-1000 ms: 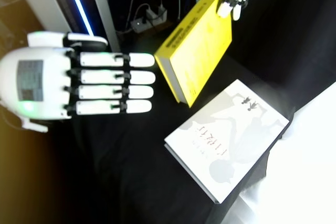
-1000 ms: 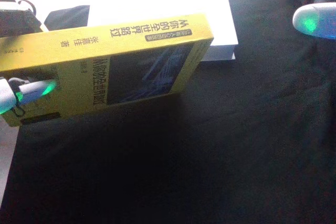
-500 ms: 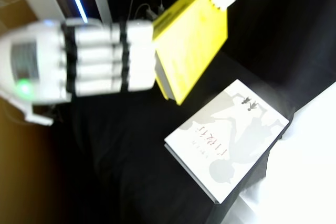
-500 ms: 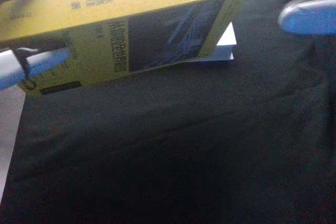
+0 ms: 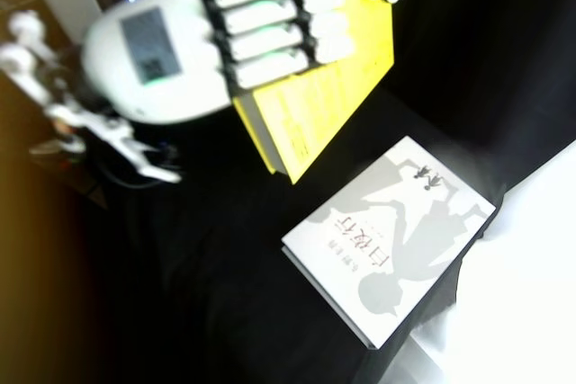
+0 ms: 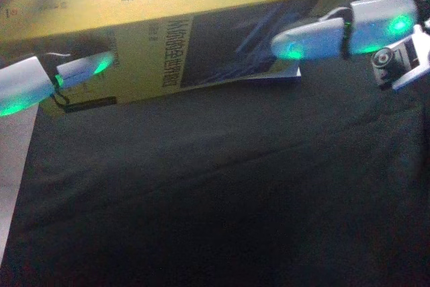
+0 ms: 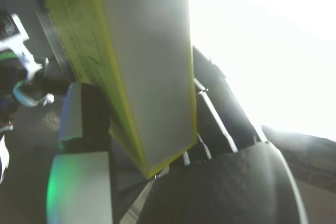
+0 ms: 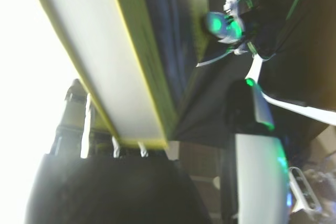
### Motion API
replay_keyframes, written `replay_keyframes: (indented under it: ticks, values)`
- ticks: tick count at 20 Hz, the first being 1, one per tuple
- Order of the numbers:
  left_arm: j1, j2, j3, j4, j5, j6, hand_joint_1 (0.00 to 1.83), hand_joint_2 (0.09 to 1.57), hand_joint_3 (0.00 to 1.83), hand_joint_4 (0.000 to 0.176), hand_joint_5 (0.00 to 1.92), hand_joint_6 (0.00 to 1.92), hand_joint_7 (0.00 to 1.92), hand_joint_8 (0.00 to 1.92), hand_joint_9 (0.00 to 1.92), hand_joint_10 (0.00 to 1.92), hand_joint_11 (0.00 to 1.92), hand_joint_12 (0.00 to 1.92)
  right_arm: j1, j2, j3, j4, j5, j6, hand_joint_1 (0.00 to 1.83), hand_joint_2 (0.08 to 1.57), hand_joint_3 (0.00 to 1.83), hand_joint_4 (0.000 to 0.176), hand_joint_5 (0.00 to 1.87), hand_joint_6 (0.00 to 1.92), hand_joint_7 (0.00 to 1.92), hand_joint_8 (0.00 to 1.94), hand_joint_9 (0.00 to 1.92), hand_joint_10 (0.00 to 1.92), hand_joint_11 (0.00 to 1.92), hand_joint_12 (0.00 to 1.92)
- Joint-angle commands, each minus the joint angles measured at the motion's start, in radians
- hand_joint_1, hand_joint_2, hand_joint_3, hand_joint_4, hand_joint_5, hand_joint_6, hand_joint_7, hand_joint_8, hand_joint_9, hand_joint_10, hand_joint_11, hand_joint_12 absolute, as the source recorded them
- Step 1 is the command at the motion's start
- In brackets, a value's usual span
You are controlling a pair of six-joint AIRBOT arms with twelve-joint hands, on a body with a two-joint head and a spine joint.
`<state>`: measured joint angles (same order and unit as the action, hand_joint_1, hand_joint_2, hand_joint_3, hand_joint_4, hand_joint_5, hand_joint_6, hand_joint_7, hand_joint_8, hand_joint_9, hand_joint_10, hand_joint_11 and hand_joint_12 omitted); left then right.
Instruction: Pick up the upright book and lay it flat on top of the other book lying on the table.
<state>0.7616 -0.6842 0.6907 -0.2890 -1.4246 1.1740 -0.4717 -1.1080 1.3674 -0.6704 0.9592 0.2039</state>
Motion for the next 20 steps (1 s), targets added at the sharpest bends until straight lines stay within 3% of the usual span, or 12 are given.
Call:
replay_keyframes:
  ticks: [1, 2, 3, 6, 8, 9, 10, 11, 13, 17, 19, 20]
  values:
    - [-0.025, -0.004, 0.000, 0.048, -0.170, -0.021, 1.28, 1.09, 0.00, 0.000, 0.93, 0.86, 1.16, 0.92, 1.31, 0.70, 1.09, 1.17, 0.015, -0.017, 0.002, 0.033, 0.068, 0.011, 1.29, 1.07, 0.00, 0.000, 0.67, 0.34, 1.03, 0.73, 0.77, 0.88, 0.24, 1.62]
    - [-0.025, -0.004, -0.004, 0.058, -0.188, -0.021, 1.28, 1.09, 0.00, 0.000, 0.93, 0.86, 1.16, 0.90, 1.33, 0.66, 1.12, 1.13, 0.015, -0.027, 0.009, 0.031, 0.054, 0.012, 1.35, 1.13, 0.00, 0.000, 0.80, 0.99, 1.03, 0.92, 0.78, 1.23, 0.36, 1.67]
    - [-0.024, 0.000, -0.010, 0.072, -0.208, -0.021, 1.40, 1.06, 0.00, 0.000, 0.92, 0.80, 1.13, 0.79, 1.17, 0.98, 1.11, 1.08, 0.014, -0.035, 0.015, 0.031, 0.041, 0.012, 1.27, 1.14, 0.00, 0.000, 0.82, 1.08, 1.03, 1.08, 0.96, 1.30, 0.79, 1.67]
    - [-0.020, 0.007, -0.019, 0.093, -0.248, -0.021, 1.40, 1.06, 0.00, 0.000, 0.90, 0.85, 1.11, 0.81, 1.16, 1.00, 1.10, 1.08, 0.015, -0.035, 0.025, 0.033, 0.011, 0.012, 1.25, 1.16, 0.00, 0.000, 0.80, 1.12, 1.01, 1.16, 1.00, 1.30, 0.89, 1.69]
    - [-0.013, 0.008, -0.022, 0.096, -0.266, -0.021, 1.38, 1.12, 0.01, 0.000, 0.74, 1.10, 0.99, 1.02, 1.04, 1.13, 0.85, 1.19, 0.015, -0.035, 0.032, 0.036, 0.007, 0.012, 1.25, 1.16, 0.00, 0.000, 0.77, 1.15, 1.02, 1.16, 0.99, 1.32, 0.88, 1.71]
    - [-0.008, 0.010, -0.023, 0.096, -0.274, -0.021, 1.45, 1.13, 0.01, 0.000, 0.55, 0.76, 0.84, 1.14, 0.93, 1.24, 0.43, 1.40, 0.015, -0.035, 0.034, 0.038, 0.007, 0.012, 1.24, 1.18, 0.01, 0.000, 0.75, 1.16, 0.98, 1.24, 0.98, 1.43, 0.90, 1.78]
    - [0.000, 0.016, -0.027, 0.096, -0.283, -0.021, 1.33, 1.20, 0.00, 0.000, 0.46, 0.53, 0.76, 1.33, 0.77, 1.04, 0.19, 1.52, 0.015, -0.035, 0.035, 0.040, 0.007, 0.012, 1.23, 1.20, 0.01, 0.000, 0.73, 1.13, 0.92, 1.39, 1.01, 1.56, 0.91, 1.88]
    - [0.007, 0.019, -0.030, 0.096, -0.288, -0.021, 0.54, 1.18, 0.00, 0.169, 0.03, 0.05, 0.06, 0.12, 0.06, 0.16, 0.01, 0.27, 0.015, -0.035, 0.035, 0.040, 0.007, 0.012, 1.24, 1.18, 0.00, 0.000, 0.76, 1.11, 0.97, 1.27, 1.04, 1.44, 0.96, 1.80]
    - [0.023, 0.023, -0.035, 0.096, -0.291, -0.021, 0.49, 1.13, 0.00, 0.175, 0.01, 0.01, 0.01, 0.02, 0.01, 0.03, 0.00, 0.05, 0.015, -0.035, 0.035, 0.041, 0.007, 0.012, 1.25, 1.16, 0.00, 0.000, 0.79, 1.08, 1.02, 1.18, 1.07, 1.35, 0.98, 1.74]
    - [0.051, 0.029, -0.038, 0.061, -0.271, -0.021, 0.54, 1.05, 0.00, 0.176, 0.00, 0.00, 0.00, 0.00, 0.00, 0.00, 0.00, 0.00, 0.015, -0.031, 0.030, 0.042, 0.008, 0.012, 1.25, 1.17, 0.00, 0.000, 0.75, 1.16, 1.01, 1.16, 1.04, 1.32, 0.88, 1.76]
    - [0.081, 0.038, -0.045, 0.038, -0.267, -0.021, 0.40, 1.15, 0.02, 0.176, 0.00, 0.00, 0.00, 0.00, 0.00, 0.00, 0.00, 0.00, 0.015, -0.021, 0.029, 0.051, 0.009, 0.012, 1.13, 1.22, 0.00, 0.000, 0.78, 1.28, 1.02, 1.51, 1.11, 1.74, 1.11, 1.92]
    - [0.091, 0.042, -0.050, 0.030, -0.270, -0.021, 0.40, 1.15, 0.02, 0.176, 0.00, 0.00, 0.00, 0.00, 0.00, 0.00, 0.00, 0.00, 0.015, -0.017, 0.029, 0.057, 0.011, 0.012, 1.13, 1.22, 0.00, 0.000, 0.78, 1.28, 1.02, 1.51, 1.11, 1.74, 1.11, 1.92]
